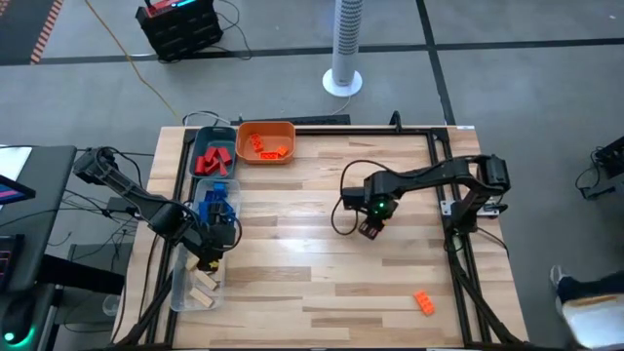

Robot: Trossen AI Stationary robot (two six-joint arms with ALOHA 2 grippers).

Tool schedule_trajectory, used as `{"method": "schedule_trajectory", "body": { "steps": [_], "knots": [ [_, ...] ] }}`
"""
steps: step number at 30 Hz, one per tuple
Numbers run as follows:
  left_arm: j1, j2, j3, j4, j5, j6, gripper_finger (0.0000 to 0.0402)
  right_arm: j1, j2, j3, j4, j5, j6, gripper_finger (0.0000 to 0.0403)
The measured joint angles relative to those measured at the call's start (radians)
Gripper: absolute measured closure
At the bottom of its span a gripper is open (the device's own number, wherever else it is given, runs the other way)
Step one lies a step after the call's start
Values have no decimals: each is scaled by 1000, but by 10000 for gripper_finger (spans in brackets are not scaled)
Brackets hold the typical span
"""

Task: Sort blocks
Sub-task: Put the orange game piece into the orange bin

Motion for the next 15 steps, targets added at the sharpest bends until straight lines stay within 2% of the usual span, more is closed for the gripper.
{"method": "schedule_trajectory", "body": {
  "steps": [3,8,10,15],
  "knots": [
    [0,0,0,0,0,-8,175,16,0,31,3,29,19,184],
    [0,0,0,0,27,-32,175,21,0,28,82,62,139,177],
    [0,0,0,0,33,-33,175,50,0,31,152,63,59,175],
    [0,0,0,0,58,-35,175,158,0,30,184,77,-289,178]
  ]
}}
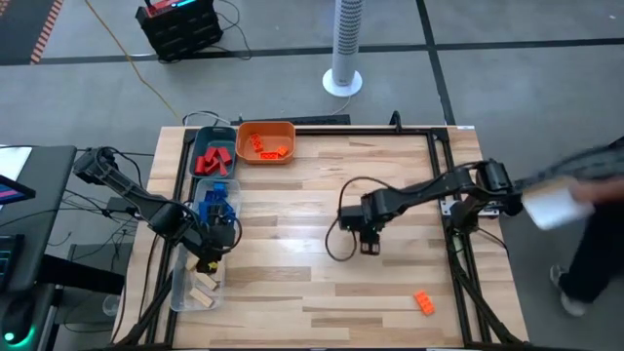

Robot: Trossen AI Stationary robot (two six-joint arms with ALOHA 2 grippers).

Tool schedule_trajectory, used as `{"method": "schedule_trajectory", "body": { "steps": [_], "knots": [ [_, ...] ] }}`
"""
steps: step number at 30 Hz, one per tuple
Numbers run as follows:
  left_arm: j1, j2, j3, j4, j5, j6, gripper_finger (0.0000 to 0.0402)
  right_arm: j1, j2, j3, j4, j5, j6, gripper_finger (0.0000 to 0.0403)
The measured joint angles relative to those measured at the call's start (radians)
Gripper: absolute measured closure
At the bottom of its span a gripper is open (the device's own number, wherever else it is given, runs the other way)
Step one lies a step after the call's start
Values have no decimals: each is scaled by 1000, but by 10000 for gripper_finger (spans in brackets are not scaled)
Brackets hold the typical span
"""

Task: Sort blocks
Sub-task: Put the orange game piece into the orange bin

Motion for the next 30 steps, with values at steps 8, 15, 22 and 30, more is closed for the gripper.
{"method": "schedule_trajectory", "body": {
  "steps": [8,15,22,30],
  "knots": [
    [13,0,0,9,0,3,175,86,0,0,-5,139,-493,181],
    [14,0,0,9,0,3,175,38,44,0,35,143,-612,181],
    [14,0,0,-1,23,-17,175,-17,106,-1,16,105,-543,167],
    [14,0,0,-3,26,-20,175,-18,114,-2,43,106,-606,157]
  ]
}}
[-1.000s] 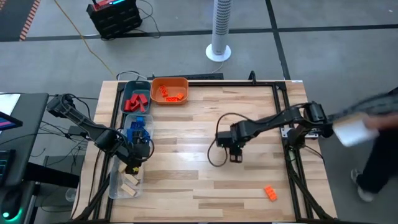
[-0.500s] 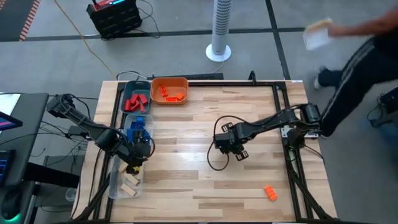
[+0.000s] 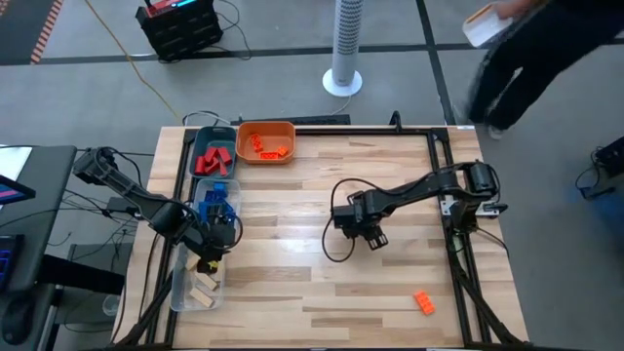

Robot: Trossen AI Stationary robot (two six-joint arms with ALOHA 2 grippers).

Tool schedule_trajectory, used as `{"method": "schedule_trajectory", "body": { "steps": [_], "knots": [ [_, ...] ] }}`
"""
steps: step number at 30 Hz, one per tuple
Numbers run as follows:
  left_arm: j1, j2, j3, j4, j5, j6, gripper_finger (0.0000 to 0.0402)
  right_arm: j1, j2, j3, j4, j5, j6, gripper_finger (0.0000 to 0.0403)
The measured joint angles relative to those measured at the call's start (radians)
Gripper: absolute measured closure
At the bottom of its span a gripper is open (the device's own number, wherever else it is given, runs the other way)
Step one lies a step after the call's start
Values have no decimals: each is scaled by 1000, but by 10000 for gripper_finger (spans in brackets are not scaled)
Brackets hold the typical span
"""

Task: Sort blocks
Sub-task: Put the orange game piece into the orange bin

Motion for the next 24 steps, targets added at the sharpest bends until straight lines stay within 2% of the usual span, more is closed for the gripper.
{"method": "schedule_trajectory", "body": {
  "steps": [4,12,19,22,24],
  "knots": [
    [0,0,0,0,0,-1,175,-1,0,-12,5,-1,-17,181],
    [0,0,0,-2,0,-8,175,16,-5,-70,34,-4,-4,256],
    [0,0,0,-1,-4,28,175,36,-19,19,38,2,113,309],
    [0,0,-2,20,-51,54,175,43,-37,66,141,2,161,313],
    [1,0,-20,65,-104,78,175,43,-52,74,285,2,185,313]
  ]
}}
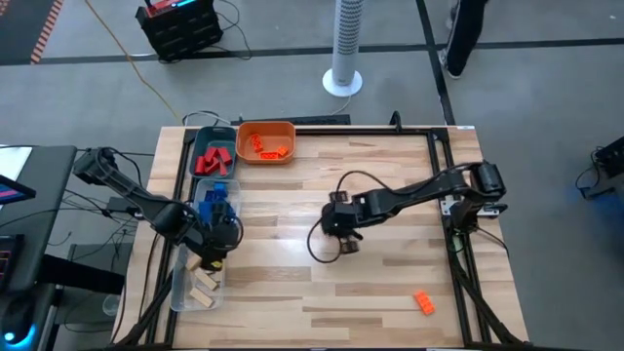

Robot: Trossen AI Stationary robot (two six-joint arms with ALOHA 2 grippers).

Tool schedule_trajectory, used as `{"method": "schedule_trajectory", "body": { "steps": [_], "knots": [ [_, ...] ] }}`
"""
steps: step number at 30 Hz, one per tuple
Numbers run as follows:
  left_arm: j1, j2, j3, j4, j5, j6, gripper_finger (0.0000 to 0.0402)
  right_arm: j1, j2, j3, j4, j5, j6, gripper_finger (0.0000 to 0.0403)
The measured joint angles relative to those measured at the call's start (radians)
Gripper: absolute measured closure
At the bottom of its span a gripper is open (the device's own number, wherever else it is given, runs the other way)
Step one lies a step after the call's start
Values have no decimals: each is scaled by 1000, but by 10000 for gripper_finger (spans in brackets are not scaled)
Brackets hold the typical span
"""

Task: Sort blocks
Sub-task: Put the orange game piece into the orange bin

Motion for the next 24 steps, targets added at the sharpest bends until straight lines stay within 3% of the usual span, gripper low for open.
{"method": "schedule_trajectory", "body": {
  "steps": [7,12,16,24],
  "knots": [
    [3,0,-55,132,-134,51,175,8,-17,2,500,4,38,314],
    [13,0,-86,261,-258,60,175,25,-15,-32,907,25,-35,315],
    [56,0,-99,401,-276,105,175,35,-15,-104,1249,24,-107,315],
    [157,0,-99,713,-270,341,175,61,-14,-139,1466,-49,-153,315]
  ]
}}
